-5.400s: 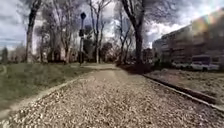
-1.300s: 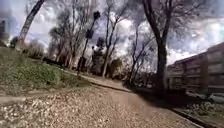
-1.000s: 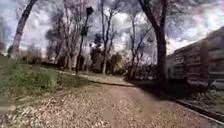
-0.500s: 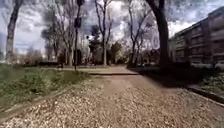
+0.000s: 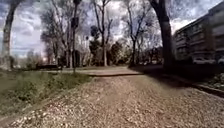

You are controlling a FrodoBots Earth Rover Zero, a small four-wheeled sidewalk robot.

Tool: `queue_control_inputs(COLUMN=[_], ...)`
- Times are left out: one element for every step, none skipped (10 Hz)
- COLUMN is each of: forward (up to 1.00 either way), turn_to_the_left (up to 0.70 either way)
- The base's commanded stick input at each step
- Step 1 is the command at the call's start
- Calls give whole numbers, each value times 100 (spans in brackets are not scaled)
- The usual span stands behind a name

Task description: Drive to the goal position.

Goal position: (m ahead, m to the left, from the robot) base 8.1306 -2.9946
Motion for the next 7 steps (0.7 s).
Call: queue_control_inputs(forward=[70,70,70,70,70,70,70], turn_to_the_left=[0,0,0,0,0,0,0])
